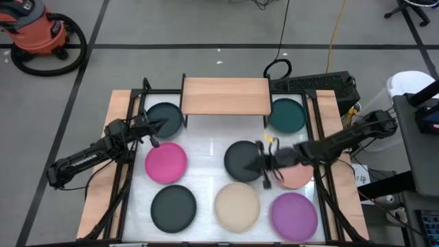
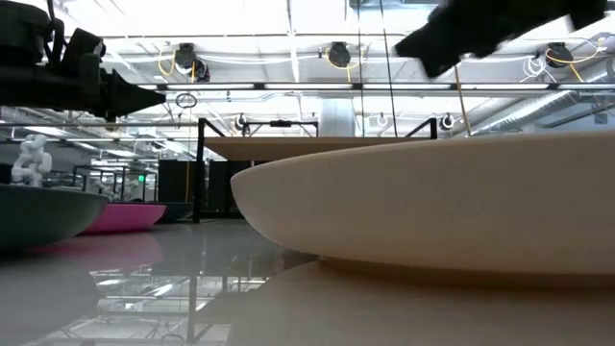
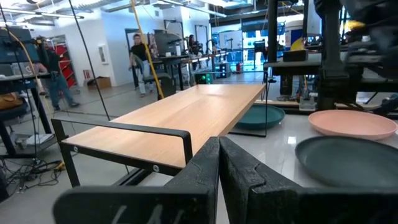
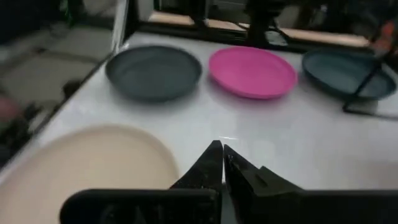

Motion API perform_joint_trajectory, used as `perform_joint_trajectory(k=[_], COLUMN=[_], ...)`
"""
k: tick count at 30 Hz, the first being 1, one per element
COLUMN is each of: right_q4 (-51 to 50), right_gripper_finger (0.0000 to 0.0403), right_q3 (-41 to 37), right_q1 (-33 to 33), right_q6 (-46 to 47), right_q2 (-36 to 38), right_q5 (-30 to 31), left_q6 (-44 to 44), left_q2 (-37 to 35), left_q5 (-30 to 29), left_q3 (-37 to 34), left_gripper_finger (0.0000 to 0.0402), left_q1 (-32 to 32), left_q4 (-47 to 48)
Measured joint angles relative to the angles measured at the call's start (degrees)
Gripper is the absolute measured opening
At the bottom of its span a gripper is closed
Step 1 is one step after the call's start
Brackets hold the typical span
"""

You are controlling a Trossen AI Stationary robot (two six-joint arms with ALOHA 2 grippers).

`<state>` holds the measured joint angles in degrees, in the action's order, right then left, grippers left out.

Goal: Place and stack plates onto a shelf
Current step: Put the top black plate on the shelf

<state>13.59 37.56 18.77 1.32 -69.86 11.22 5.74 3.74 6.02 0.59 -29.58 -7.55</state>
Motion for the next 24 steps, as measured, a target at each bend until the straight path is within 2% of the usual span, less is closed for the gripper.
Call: perform_joint_trajectory(k=[5, 8, 11, 15, 18, 24], right_q4=[-7.75, -13.12, -14.29, -14.28, -13.44, -13.42], right_gripper_finger=[0.0013, 0.0045, 0.0089, 0.0149, 0.0181, 0.0205], right_q3=[0.0, -0.01, -0.59, -1.99, -2.56, -2.73], right_q1=[6.62, 6.53, 5.99, 6.6, 8.53, 10.91], right_q6=[-0.44, 2.54, 5.5, 8.0, 9.72, 8.46], right_q2=[0.19, -0.09, -1.38, -6.37, -10.87, -16.8], right_q5=[18.09, 22.01, 19.79, 7.77, 2.93, 6.72], left_q6=[0.0, 0.0, 0.0, 0.0, 0.0, 0.0], left_q2=[0.01, -0.01, 0.01, 0.01, 0.0, 0.01], left_q5=[0.0, 0.0, 0.0, 0.0, 0.0, -0.01], left_q3=[0.01, 0.0, 0.01, 0.01, 0.01, 0.0], left_gripper_finger=[0.0017, 0.0017, 0.0017, 0.0017, 0.0017, 0.0017], left_q1=[0.0, 0.0, 0.0, 0.0, 0.0, 0.0], left_q4=[0.02, 0.02, 0.01, 0.02, 0.02, 0.02])
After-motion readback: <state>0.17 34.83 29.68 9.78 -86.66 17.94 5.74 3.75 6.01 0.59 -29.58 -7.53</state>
